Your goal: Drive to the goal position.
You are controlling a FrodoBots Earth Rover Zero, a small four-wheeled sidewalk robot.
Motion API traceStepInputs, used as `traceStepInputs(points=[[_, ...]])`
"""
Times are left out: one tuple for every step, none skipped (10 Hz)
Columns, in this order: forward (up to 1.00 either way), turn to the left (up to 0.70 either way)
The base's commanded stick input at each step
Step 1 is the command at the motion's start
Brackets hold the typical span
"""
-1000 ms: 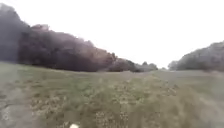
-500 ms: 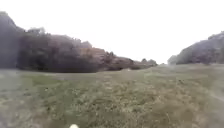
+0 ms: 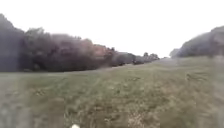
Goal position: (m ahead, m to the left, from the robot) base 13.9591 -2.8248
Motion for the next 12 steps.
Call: traceStepInputs(points=[[0.85,0.00],[0.85,0.00],[0.85,0.00],[0.85,0.00],[0.85,0.00],[0.85,0.00],[0.85,0.00],[0.85,0.00],[0.85,-0.18],[0.85,-0.31],[0.85,-0.34],[0.85,-0.34]])
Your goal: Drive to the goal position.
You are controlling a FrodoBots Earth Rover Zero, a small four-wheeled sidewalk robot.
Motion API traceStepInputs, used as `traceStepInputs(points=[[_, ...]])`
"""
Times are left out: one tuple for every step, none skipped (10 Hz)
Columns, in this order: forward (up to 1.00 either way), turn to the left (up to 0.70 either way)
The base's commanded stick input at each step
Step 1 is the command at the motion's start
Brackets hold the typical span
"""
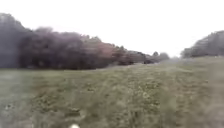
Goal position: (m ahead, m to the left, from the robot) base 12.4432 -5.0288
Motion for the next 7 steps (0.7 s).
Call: traceStepInputs(points=[[0.85,-0.34],[0.85,-0.34],[0.85,-0.34],[0.85,-0.34],[0.85,-0.34],[0.85,-0.34],[0.85,-0.34]])
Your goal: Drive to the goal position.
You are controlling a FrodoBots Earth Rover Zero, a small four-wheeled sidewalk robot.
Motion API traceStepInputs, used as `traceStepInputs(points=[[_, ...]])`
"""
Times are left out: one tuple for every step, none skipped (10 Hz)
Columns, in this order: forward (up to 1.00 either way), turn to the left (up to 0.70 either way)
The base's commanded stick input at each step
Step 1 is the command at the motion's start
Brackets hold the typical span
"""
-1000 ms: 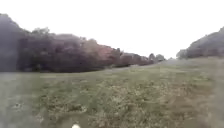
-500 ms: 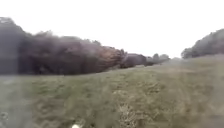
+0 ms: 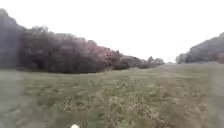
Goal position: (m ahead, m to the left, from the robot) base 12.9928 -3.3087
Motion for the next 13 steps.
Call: traceStepInputs(points=[[0.85,-0.34],[0.85,-0.34],[0.85,-0.33],[0.85,-0.06],[0.85,-0.02],[0.85,0.00],[0.85,0.00],[0.85,0.00],[0.85,0.00],[0.85,0.00],[0.85,0.00],[0.85,0.00],[0.85,0.00]])
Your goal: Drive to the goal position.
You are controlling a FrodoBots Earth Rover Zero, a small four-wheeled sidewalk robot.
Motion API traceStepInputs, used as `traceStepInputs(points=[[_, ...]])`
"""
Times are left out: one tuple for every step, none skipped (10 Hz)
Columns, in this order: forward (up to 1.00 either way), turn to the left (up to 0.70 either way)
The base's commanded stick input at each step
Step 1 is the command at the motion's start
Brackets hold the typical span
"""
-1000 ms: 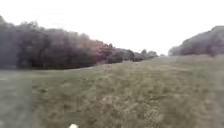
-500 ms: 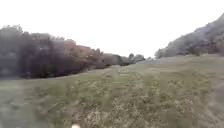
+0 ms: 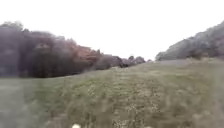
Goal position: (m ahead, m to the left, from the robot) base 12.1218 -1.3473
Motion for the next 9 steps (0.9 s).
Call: traceStepInputs(points=[[0.85,0.00],[0.85,0.00],[0.85,0.00],[0.85,-0.18],[0.85,-0.31],[0.85,-0.33],[0.85,-0.34],[0.85,-0.34],[0.85,-0.34]])
